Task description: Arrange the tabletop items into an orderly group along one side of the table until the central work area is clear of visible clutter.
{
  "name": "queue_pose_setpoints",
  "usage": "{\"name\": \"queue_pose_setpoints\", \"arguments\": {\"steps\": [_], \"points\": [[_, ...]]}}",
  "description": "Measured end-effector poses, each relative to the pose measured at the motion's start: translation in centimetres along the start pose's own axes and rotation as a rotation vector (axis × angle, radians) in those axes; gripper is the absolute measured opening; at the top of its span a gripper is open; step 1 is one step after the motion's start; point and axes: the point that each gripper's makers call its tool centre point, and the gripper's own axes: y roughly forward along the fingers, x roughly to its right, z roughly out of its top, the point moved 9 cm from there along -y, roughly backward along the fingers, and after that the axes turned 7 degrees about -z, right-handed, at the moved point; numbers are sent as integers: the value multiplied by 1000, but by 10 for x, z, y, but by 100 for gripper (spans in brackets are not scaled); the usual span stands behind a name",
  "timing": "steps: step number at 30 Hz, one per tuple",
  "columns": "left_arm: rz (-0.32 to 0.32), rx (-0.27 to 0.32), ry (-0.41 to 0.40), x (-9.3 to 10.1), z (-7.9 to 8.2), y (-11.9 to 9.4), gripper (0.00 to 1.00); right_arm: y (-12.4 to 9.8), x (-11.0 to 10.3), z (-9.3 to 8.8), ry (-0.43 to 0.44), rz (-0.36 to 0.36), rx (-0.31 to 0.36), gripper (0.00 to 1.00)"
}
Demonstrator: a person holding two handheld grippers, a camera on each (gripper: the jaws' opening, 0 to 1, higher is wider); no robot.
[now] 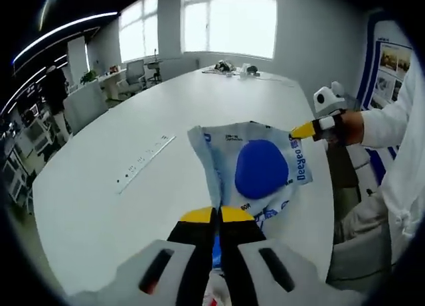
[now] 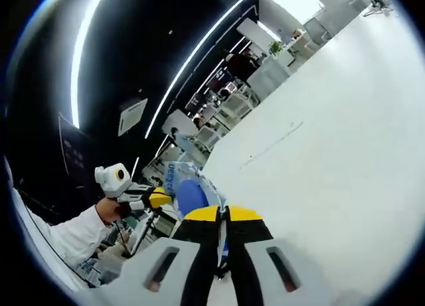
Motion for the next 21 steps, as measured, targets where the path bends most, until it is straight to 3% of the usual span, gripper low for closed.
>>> {"name": "queue_pose_setpoints", "arguments": {"steps": [11, 21], "points": [[60, 116, -131, 13, 6, 7, 0, 10, 2, 56, -156, 22, -36, 0], [111, 168, -203, 15, 12, 20, 0, 33, 3, 90, -246, 24, -59, 0]]}}
